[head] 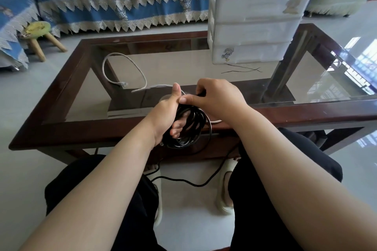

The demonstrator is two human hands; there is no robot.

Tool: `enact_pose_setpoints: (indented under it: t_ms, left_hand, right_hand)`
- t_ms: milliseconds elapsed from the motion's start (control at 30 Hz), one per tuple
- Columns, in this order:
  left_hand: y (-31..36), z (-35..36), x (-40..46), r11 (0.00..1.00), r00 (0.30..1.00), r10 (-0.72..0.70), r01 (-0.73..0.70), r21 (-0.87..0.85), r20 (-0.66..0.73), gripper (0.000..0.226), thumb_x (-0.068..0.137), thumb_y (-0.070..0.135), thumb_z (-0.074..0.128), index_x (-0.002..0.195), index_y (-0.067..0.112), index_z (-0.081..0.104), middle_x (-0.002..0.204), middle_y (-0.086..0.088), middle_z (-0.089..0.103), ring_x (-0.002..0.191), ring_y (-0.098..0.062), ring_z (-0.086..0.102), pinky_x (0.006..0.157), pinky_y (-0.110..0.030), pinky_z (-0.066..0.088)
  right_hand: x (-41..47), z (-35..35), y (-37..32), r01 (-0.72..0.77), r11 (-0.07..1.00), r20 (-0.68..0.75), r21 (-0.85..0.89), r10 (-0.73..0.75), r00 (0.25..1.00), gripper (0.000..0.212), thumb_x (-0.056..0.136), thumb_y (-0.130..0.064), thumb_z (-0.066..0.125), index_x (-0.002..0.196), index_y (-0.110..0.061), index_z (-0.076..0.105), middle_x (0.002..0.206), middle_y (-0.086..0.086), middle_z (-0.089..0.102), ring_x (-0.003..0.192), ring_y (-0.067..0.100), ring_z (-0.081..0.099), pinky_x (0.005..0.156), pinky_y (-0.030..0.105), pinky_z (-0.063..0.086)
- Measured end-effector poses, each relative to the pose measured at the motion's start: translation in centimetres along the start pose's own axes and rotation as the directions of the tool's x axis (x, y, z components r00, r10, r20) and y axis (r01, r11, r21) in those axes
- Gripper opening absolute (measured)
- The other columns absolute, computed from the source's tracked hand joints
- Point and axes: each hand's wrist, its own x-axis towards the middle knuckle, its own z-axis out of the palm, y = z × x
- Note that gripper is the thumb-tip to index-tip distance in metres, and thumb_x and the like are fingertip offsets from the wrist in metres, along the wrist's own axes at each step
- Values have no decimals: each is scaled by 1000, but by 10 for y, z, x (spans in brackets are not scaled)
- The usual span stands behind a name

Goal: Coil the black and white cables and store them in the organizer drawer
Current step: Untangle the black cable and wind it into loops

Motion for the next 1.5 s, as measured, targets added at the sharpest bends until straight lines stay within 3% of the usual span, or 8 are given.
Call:
enact_pose_setpoints:
  t_ms: [433,633,767,933,1167,1300,1400,1500]
  left_hand:
    - [-1,-11,-10,971,946,156,-94,-221,283,66,68,79,47,61,13,43,38,4,29,28,-7,23,37,-20,22]
    - [2,-17,-11,978,871,195,-140,-153,451,41,73,35,82,77,10,49,46,4,37,32,-5,30,39,-20,28]
    - [5,-13,-14,975,917,207,-164,-151,341,15,81,8,59,73,8,46,41,2,31,29,-8,25,39,-21,24]
    - [13,-25,-9,887,947,252,-143,-439,200,43,81,12,48,40,23,42,31,9,26,26,-4,23,36,-20,22]
    - [17,-64,1,434,952,189,-300,-850,-239,35,92,15,44,59,22,32,35,9,31,28,-5,28,35,-16,29]
    - [18,-79,1,213,887,27,-456,-864,-461,39,91,11,46,57,21,30,37,9,32,30,-5,30,39,-17,30]
    - [18,-78,2,202,833,-69,-527,-825,-549,40,89,9,48,55,19,30,41,10,30,34,-6,28,39,-19,29]
    - [17,-69,4,286,770,-101,-584,-760,-630,38,90,10,46,58,19,28,45,9,27,38,-8,25,40,-21,29]
  right_hand:
    - [-1,-1,0,-54,860,173,508,-40,984,73,87,-61,48,63,8,47,55,9,32,51,17,30,51,28,24]
    - [2,-4,4,-76,816,136,574,-3,991,68,90,-62,44,63,0,40,59,7,31,51,14,29,54,29,23]
    - [2,-7,9,-80,841,134,536,9,991,56,90,-63,40,59,-21,22,52,-3,21,44,11,19,49,29,16]
    - [6,-11,23,-137,761,187,634,21,982,55,81,-71,47,58,-24,31,52,-3,29,48,16,25,51,27,23]
    - [-1,2,31,-253,778,503,576,-93,859,16,93,-26,59,83,-14,54,62,0,56,60,16,56,60,27,46]
    - [-6,21,11,-283,573,226,769,171,959,20,93,-16,59,109,-10,50,72,4,57,53,15,54,54,31,53]
    - [-4,29,10,-175,853,-81,492,246,966,14,92,-24,56,104,-19,52,82,-4,64,72,16,60,67,30,46]
    - [-15,29,1,-108,993,52,45,105,993,18,94,-31,51,107,-21,58,95,1,68,89,26,62,72,32,48]
